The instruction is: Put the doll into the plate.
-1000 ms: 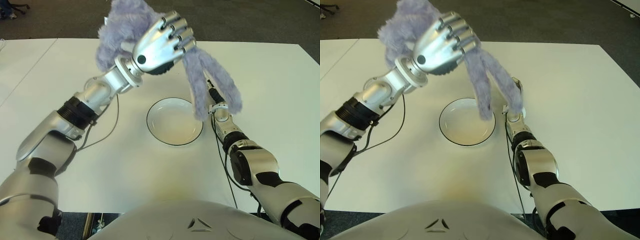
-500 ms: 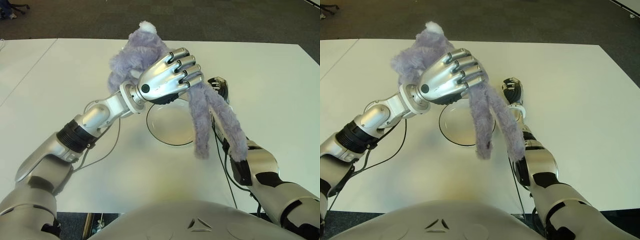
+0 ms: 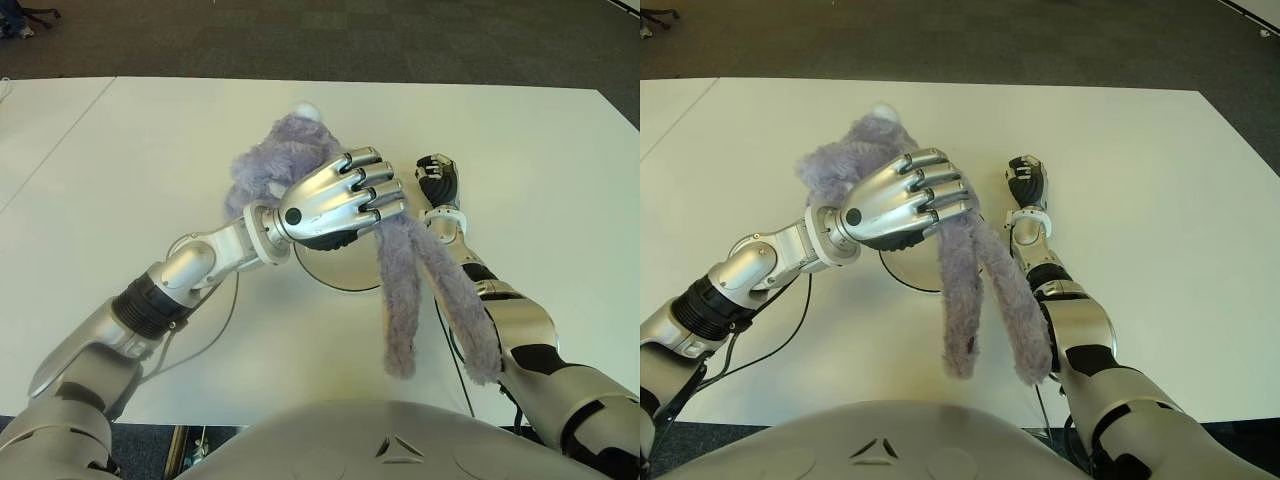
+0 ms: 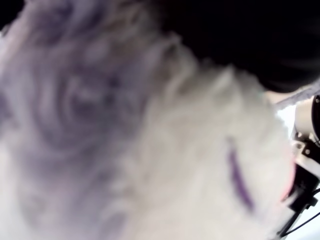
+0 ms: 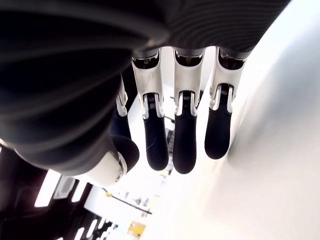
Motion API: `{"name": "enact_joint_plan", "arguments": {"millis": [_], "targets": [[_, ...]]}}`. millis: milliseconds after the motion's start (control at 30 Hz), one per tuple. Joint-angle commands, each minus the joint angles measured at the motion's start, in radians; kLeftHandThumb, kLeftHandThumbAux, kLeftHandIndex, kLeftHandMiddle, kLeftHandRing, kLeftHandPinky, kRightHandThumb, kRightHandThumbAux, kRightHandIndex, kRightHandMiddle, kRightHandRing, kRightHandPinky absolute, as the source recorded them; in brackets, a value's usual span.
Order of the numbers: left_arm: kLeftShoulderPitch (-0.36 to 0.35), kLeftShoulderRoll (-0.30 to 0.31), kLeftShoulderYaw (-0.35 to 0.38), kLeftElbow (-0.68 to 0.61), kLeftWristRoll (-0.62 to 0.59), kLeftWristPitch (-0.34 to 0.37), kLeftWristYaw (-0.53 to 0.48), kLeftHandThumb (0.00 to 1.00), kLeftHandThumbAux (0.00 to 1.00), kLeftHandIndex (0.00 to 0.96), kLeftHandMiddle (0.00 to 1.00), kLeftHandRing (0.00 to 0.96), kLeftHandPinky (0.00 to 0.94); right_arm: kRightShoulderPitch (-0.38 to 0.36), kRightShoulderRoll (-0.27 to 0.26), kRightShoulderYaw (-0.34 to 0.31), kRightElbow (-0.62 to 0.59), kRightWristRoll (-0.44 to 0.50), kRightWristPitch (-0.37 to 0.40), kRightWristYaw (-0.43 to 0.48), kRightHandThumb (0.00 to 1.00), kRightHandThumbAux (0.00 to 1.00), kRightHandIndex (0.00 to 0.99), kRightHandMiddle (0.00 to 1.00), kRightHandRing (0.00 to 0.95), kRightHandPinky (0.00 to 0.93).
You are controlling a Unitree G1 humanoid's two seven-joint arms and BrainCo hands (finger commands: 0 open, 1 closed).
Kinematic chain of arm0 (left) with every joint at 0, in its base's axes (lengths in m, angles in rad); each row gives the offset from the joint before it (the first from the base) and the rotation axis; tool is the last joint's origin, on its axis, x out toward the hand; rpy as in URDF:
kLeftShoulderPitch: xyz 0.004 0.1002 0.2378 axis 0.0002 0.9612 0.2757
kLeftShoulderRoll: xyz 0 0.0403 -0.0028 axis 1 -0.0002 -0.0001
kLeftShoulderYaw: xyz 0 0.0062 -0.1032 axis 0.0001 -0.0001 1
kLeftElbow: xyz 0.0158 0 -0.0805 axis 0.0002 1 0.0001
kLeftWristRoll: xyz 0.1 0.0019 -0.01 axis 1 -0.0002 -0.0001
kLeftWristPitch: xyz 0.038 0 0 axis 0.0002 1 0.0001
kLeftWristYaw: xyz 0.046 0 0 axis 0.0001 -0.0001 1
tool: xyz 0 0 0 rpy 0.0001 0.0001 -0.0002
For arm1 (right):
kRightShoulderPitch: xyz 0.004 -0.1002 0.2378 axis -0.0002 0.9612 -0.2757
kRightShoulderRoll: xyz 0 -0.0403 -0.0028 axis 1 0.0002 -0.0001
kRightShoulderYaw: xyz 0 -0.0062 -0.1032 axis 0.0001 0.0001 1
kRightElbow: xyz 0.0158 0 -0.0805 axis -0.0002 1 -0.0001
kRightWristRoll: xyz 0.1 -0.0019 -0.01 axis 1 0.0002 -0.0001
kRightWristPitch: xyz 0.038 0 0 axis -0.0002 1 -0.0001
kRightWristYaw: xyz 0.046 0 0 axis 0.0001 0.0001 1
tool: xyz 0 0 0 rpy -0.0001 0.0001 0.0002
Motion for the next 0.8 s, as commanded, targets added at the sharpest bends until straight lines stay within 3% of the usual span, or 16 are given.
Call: {"name": "enact_joint_plan", "arguments": {"millis": [33, 133, 167, 200, 333, 400, 500, 633, 800], "targets": [[-0.017, -0.051, -0.003, 0.059, -0.037, -0.054, -0.066, 0.848, 0.662, 0.442, 0.491, 0.775, 0.827, 0.189, 0.042, 0.004, 0.122, -0.001, 0.092, 0.019, 0.699, 0.732, 0.405, 0.366, 0.420, 0.450], [-0.008, -0.073, -0.010, 0.076, -0.033, -0.068, -0.076, 0.847, 0.662, 0.442, 0.491, 0.771, 0.819, 0.189, 0.040, 0.005, 0.122, -0.002, 0.093, 0.019, 0.698, 0.733, 0.405, 0.360, 0.410, 0.417], [0.009, -0.079, -0.017, 0.073, -0.029, -0.072, -0.079, 0.847, 0.665, 0.418, 0.566, 0.765, 0.821, 0.188, 0.043, 0.008, 0.121, -0.004, 0.092, 0.015, 0.697, 0.733, 0.404, 0.352, 0.398, 0.393], [0.021, -0.084, -0.021, 0.071, -0.025, -0.075, -0.082, 0.845, 0.666, 0.409, 0.576, 0.759, 0.825, 0.187, 0.045, 0.009, 0.120, -0.005, 0.091, 0.012, 0.695, 0.734, 0.403, 0.341, 0.381, 0.378], [0.045, -0.097, -0.024, 0.067, -0.014, -0.085, -0.088, 0.845, 0.667, 0.406, 0.580, 0.757, 0.827, 0.187, 0.045, 0.014, 0.120, -0.008, 0.098, 0.011, 0.695, 0.734, 0.403, 0.337, 0.375, 0.373], [0.067, -0.105, -0.036, 0.066, -0.003, -0.088, -0.094, 0.840, 0.672, 0.387, 0.532, 0.756, 0.857, 0.188, 0.042, 0.019, 0.122, -0.013, 0.111, 0.016, 0.692, 0.735, 0.402, 0.323, 0.359, 0.367], [0.084, -0.122, -0.054, 0.093, 0.010, -0.090, -0.098, 0.848, 0.667, 0.431, 0.470, 0.757, 0.841, 0.183, 0.047, 0.028, 0.121, -0.019, 0.117, 0.011, 0.693, 0.735, 0.402, 0.325, 0.369, 0.408], [0.083, -0.145, -0.067, 0.141, 0.026, -0.094, -0.085, 0.853, 0.663, 0.445, 0.473, 0.753, 0.821, 0.180, 0.042, 0.033, 0.120, -0.019, 0.123, 0.018, 0.691, 0.736, 0.402, 0.329, 0.374, 0.409], [0.022, -0.199, -0.099, 0.286, 0.044, -0.104, -0.060, 0.851, 0.665, 0.444, 0.462, 0.748, 0.817, 0.183, 0.046, 0.032, 0.121, -0.017, 0.118, 0.021, 0.692, 0.735, 0.401, 0.340, 0.392, 0.419]]}}
